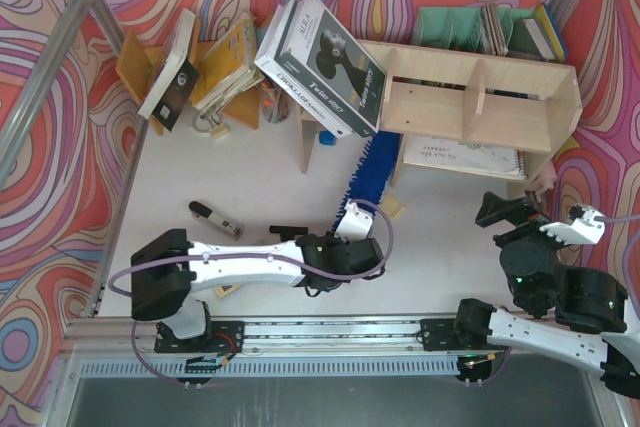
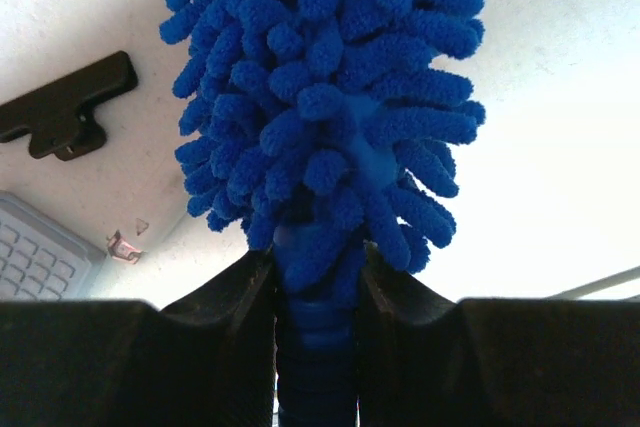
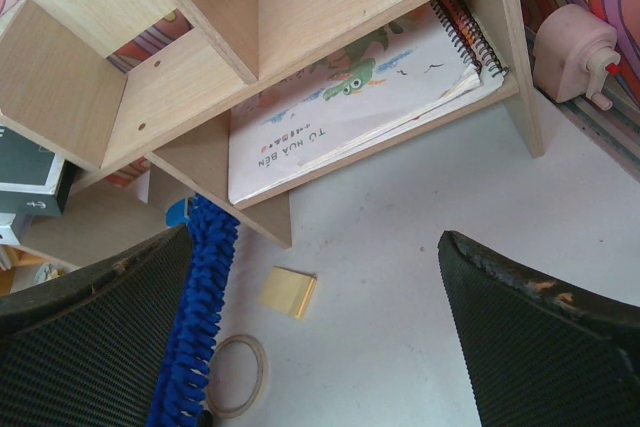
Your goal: Dust the bookshelf with a duster
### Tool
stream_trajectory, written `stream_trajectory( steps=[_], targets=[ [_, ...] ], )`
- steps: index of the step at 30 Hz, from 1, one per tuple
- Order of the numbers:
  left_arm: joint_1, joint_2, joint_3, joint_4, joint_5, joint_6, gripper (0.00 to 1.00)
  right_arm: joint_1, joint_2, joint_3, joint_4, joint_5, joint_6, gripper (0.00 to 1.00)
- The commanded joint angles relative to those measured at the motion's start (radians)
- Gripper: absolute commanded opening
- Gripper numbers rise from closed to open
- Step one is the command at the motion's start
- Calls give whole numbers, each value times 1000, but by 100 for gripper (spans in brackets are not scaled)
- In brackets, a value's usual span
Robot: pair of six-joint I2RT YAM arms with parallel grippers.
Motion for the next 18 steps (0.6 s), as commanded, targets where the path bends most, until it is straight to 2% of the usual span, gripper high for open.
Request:
stream_trajectory(
  steps=[1,10,18],
  targets=[
    [-34,-111,-12,-3,-46,48,0,9,7,-3,-17,22,16,99],
    [-137,-313,-104,-120,-162,5,0,9,54,13,-22,-67,56,98],
    [-248,-500,-170,-260,-263,-80,0,9,234,60,6,-126,67,99]
  ],
)
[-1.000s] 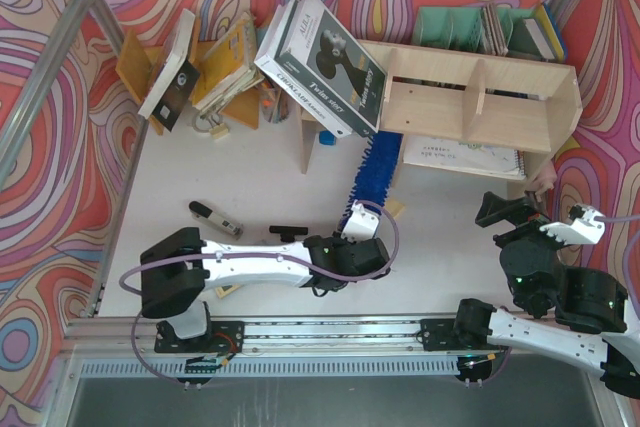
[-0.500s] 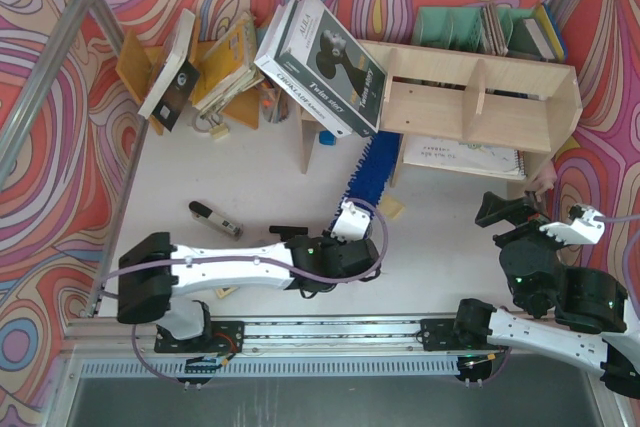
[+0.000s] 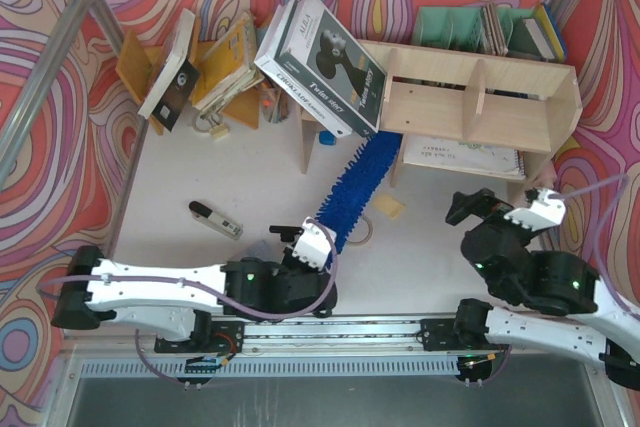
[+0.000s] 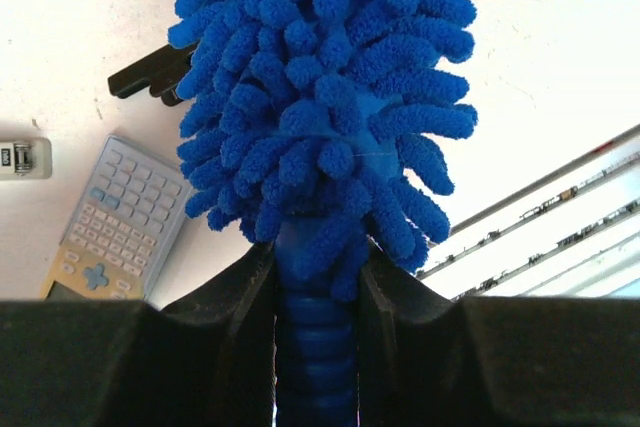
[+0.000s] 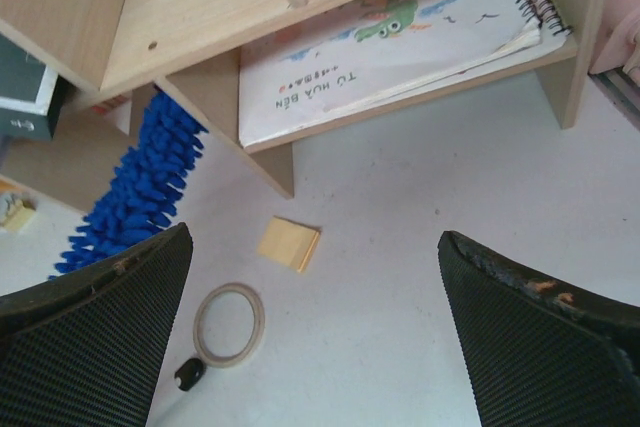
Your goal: Dust the bookshelf with a duster
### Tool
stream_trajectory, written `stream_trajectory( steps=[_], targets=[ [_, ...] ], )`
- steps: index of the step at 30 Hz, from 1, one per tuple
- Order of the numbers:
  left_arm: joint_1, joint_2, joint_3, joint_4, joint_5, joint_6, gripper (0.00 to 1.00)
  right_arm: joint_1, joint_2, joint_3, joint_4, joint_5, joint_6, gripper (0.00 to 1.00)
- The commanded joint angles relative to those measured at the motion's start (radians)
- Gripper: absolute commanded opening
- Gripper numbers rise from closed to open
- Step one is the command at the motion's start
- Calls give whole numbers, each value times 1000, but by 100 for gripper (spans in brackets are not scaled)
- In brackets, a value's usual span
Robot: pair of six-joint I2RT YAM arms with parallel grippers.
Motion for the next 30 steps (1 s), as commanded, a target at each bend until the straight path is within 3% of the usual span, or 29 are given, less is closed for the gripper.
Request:
stream_trajectory(
  steps=[1,12,21,30],
  targets=[
    [-67,-85,-27,-84,-99,-42,0,9,83,42,18,-26,21,99],
    [-245,-158,20,-289,-156,-103,0,9,91,52,120,-55,-39,99],
    [-349,-154,15,-237,-112,-5,0,9,143,86,156,-51,-77,99],
    [-436,-190,56,-296,-260,-26,0,9,165,91,164,-38,-84,99]
  ],
)
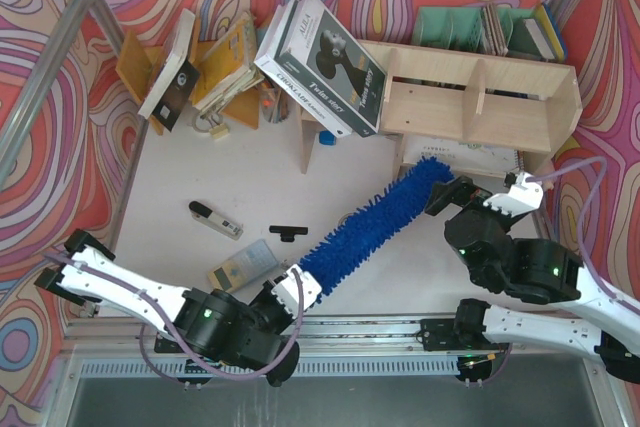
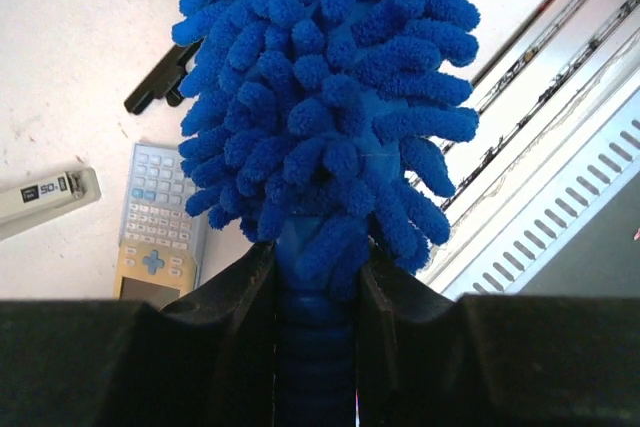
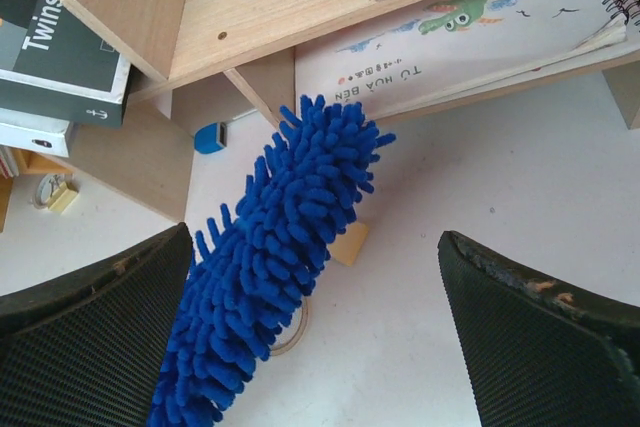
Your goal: Dust the bookshelf with a duster
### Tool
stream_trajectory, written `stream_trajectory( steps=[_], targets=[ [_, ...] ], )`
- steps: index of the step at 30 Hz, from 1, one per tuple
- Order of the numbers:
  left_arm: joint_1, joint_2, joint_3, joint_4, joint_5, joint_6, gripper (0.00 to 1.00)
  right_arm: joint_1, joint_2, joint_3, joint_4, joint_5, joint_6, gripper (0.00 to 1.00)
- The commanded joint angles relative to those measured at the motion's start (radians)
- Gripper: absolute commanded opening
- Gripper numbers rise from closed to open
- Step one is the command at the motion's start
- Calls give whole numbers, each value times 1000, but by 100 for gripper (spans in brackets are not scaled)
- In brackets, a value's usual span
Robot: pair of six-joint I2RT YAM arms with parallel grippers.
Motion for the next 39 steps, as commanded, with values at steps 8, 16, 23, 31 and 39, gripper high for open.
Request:
stream_trajectory(
  steps=[8,16,23,31,39],
  targets=[
    [-15,18,149,48,-269,173,0,9,-20,55,18,25,-44,99],
    [2,7,240,131,-454,356,0,10,-35,114,92,17,-132,99],
    [117,-47,305,241,-517,500,0,9,-51,107,137,16,-167,99],
    [207,-155,377,259,-547,614,0,9,-62,52,137,31,-156,99],
    [306,-175,498,-189,-514,250,0,9,-64,7,126,44,-125,99]
  ],
)
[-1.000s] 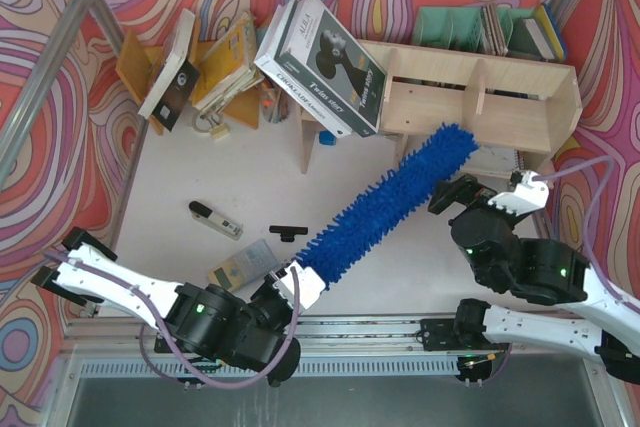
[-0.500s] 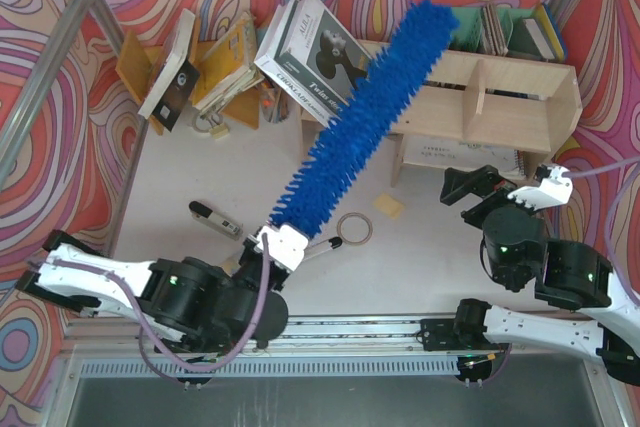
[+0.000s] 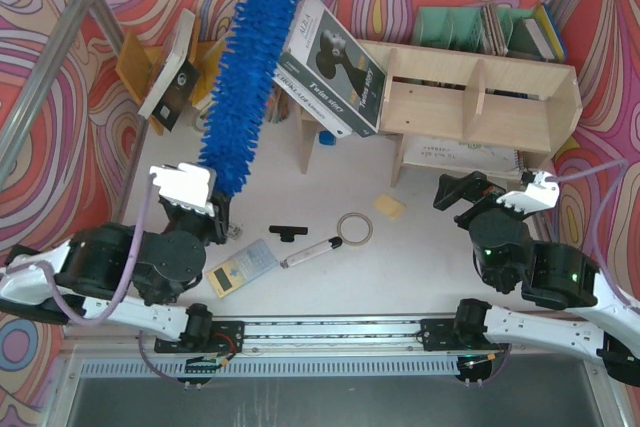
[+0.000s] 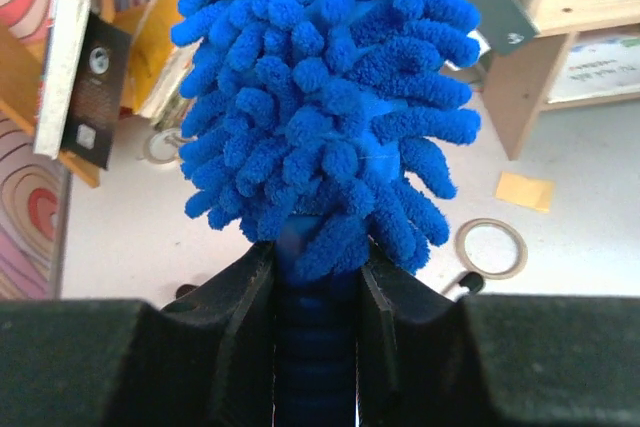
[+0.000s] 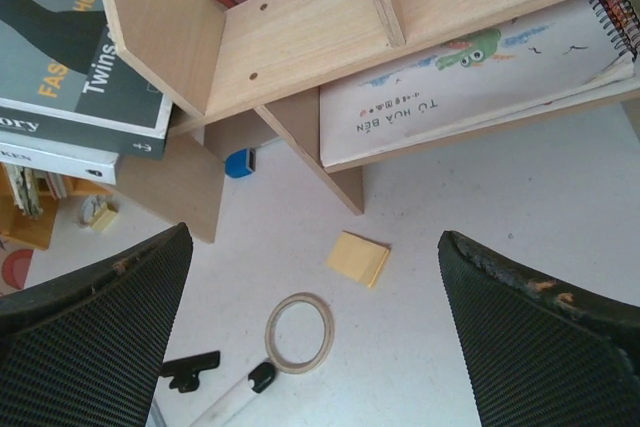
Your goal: Dust the bookshelf with a duster
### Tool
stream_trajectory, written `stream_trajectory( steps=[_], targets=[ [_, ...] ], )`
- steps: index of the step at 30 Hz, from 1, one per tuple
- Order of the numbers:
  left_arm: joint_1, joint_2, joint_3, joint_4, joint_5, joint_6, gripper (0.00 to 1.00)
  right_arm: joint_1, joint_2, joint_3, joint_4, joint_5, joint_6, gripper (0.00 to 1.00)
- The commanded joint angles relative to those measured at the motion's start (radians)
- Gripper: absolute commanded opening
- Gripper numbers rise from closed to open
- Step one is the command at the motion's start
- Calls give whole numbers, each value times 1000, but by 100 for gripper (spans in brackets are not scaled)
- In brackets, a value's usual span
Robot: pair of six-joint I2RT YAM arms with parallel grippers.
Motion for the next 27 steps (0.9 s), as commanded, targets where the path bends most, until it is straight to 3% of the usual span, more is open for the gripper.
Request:
stream_trajectory(
  steps=[1,9,16,27],
  targets=[
    [82,8,61,-333,15,-270,0,9,-6,-27,9,30,16,99],
    [309,-8,11,-397,197,-357,0,9,32,-37,21,27,16,99],
    [516,-3,-52,-322,388,-287,0,9,22,-58,17,23,27,99],
    [537,33,-174,-167,595,-184,0,9,-11,-80,-31,36,65,99]
  ],
)
